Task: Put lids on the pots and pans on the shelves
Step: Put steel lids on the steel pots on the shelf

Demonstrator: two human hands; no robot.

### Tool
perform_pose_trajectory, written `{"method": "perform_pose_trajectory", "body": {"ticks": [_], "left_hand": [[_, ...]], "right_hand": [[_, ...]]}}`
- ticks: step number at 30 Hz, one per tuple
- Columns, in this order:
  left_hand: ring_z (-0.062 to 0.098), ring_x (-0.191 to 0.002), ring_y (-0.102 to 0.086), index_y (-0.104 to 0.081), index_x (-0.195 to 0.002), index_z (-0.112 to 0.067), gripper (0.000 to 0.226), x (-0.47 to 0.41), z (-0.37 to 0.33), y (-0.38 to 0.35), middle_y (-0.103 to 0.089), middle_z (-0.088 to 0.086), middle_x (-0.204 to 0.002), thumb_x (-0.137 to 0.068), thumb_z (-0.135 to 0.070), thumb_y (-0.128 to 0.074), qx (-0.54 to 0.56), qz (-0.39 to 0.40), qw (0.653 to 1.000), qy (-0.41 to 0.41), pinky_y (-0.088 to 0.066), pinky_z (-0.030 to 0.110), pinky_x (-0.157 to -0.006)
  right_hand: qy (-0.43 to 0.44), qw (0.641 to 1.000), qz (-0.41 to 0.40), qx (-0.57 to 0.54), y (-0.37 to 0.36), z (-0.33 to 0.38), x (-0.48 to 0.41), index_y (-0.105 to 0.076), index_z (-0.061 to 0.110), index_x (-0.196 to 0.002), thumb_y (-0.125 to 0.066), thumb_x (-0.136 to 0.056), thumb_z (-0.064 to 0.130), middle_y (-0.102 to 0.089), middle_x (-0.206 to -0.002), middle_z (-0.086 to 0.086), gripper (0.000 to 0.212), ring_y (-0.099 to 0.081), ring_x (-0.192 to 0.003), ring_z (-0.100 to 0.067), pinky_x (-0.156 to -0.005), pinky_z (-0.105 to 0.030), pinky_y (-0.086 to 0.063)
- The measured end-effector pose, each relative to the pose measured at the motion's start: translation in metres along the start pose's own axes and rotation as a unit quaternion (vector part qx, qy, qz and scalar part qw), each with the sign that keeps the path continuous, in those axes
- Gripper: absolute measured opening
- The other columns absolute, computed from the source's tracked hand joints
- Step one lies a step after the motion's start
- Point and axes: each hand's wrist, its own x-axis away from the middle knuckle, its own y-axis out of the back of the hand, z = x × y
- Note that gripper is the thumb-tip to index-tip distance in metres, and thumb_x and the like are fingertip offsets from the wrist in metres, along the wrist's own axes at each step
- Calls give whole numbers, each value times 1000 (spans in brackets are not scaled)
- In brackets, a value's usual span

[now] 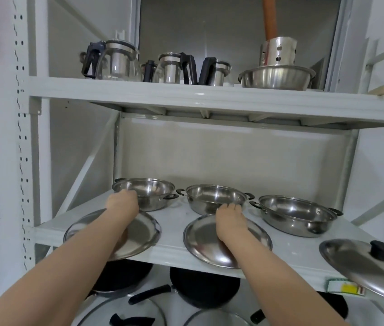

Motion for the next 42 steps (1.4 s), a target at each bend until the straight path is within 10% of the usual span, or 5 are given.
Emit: {"method": "perform_pose_trajectory", "body": {"ticks": [16,42], "left_hand": [[37,-116,-57,-55,-122,-1,33,17,-60,84,-55,17,-125,-91,4,-45,5,-98,994,-44,-48,39,-90],[34,-112,-56,-61,-112,-5,30,-189,-63,5,-57,15,-119,-88,4,-45,67,-109,989,-77,-50,42,-93]], "right_hand": [[43,991,-119,-51,57,-27,-11,-41,-5,-130,-45,-86,-5,-40,-133,-23,44,-33,-125,-37,-103,-36,-36],[59,988,-141,-19,-9,-5,-204,-48,2,-123,-38,-85,-8,-46,-129,-19,40,-37,-122,-35,-104,-34,-32]]}}
